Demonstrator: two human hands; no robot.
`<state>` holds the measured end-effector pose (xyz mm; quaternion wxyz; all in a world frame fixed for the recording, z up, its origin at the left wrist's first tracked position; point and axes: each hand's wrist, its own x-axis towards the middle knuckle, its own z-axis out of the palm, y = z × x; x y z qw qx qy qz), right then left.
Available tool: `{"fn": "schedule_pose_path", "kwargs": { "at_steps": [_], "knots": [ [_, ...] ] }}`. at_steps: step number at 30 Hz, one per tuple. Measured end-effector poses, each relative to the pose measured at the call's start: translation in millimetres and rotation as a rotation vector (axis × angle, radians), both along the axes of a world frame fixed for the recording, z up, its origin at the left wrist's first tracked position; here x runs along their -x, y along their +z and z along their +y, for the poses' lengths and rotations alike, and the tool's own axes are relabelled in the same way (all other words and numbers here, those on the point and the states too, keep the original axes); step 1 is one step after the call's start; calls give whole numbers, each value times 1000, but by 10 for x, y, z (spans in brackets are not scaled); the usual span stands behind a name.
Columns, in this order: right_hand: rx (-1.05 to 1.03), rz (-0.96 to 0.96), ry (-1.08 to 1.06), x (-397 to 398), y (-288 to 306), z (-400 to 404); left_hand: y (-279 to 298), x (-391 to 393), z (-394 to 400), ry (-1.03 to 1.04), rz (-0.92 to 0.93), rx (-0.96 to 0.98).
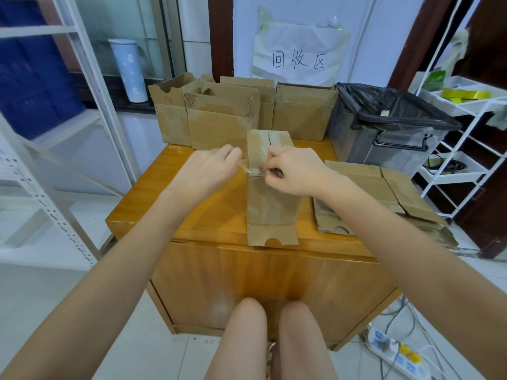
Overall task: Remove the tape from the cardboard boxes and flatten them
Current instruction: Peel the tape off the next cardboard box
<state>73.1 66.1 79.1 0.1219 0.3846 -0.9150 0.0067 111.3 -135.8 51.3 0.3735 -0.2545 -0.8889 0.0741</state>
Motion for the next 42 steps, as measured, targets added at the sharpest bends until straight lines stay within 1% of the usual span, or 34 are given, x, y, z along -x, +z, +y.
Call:
{"fn": "schedule_pose_path", "kwargs": {
  "at_steps": [6, 9, 10, 12, 13, 15, 17, 18, 20, 23, 26, 28, 33, 37, 39, 42],
  "knots": [
    [37, -45, -9, -18, 7, -5, 220, 50, -51, -13, 103, 92],
    [72, -76, -26, -43, 4, -12, 312, 91, 103, 9, 41, 103],
    [104, -103, -34, -44, -2, -1, 334, 109, 161, -3, 23, 72],
    [203, -196, -42, -38, -12, 49, 360, 135, 296, -23, -41, -81],
    [265, -246, -43, -29, -17, 74, 376, 150, 371, -8, -92, -198],
    [367, -299, -48, -21, -28, 106, 405, 156, 486, 49, -281, -459],
    [415, -285, -50, -29, -42, 107, 423, 165, 567, 37, -486, -702],
    [425, -281, -53, -32, -53, 97, 425, 177, 584, 29, -556, -797],
    [452, -285, -64, -27, -72, 87, 423, 192, 599, 7, -641, -948],
    [548, -321, -106, 8, -96, 74, 436, 163, 582, -36, -652, -1083],
    [620, -360, -108, 17, -105, 59, 463, 125, 564, -93, -692, -1042],
    [618, -361, -86, 30, -106, 76, 448, 112, 549, -105, -722, -1034],
    [649, -378, -58, 58, -97, 114, 319, 122, 466, -46, -755, -1160],
    [622, -384, -77, 89, -109, 82, 248, 138, 386, -99, -824, -1202],
    [629, -397, -88, 98, -130, 77, 200, 142, 352, -138, -838, -1190],
    [638, -410, -92, 102, -135, 89, 119, 118, 338, -230, -784, -1086]
  ]
}}
